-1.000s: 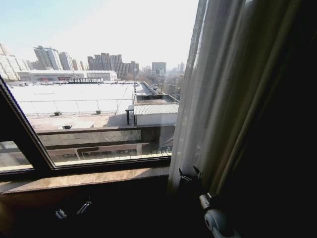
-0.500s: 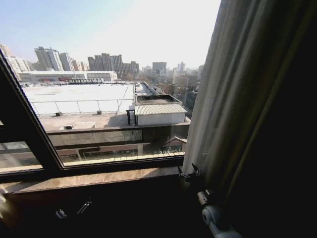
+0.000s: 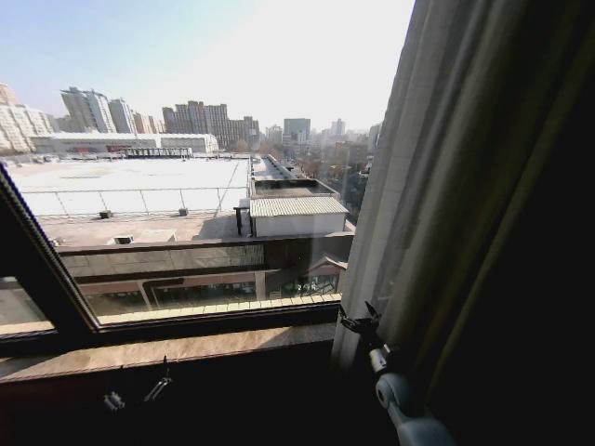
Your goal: Open the curtains by pulling them apart, changing their state from closed to fully open.
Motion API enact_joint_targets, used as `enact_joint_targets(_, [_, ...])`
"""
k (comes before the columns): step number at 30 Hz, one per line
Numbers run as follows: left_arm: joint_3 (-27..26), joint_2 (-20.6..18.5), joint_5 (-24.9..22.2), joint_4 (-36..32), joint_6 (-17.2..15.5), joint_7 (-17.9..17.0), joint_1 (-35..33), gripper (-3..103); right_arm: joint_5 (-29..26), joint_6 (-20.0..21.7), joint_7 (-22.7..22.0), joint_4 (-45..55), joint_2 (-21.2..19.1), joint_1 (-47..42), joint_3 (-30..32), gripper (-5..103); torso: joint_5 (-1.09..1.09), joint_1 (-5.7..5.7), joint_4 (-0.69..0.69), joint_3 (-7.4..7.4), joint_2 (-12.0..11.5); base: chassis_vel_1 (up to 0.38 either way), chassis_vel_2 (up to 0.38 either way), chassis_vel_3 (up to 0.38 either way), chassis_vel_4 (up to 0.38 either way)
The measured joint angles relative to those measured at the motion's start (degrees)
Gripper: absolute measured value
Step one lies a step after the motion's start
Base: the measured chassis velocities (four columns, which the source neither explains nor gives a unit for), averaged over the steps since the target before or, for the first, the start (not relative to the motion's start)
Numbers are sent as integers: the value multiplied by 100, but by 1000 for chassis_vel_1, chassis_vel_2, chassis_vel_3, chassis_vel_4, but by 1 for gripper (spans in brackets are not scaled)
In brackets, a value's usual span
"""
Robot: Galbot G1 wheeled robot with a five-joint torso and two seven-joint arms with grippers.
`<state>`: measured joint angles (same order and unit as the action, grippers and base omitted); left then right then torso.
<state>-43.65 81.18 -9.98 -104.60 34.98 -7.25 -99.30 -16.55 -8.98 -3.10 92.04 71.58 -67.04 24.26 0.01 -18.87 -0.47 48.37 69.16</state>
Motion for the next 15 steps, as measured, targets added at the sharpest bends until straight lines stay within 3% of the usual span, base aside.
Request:
enact_joint_targets(5, [1,0,0,0,0,4,3,100,35,-30,-102,-128,-13,80,4,100,1,-13,0,5,-5,-152,107,202,-91])
enact_joint_targets(15, [-2,0,1,0,0,3,-2,100,268,-108,55,91,-158,-323,24,100,-3,9,0,-4,5,22,9,-33,5])
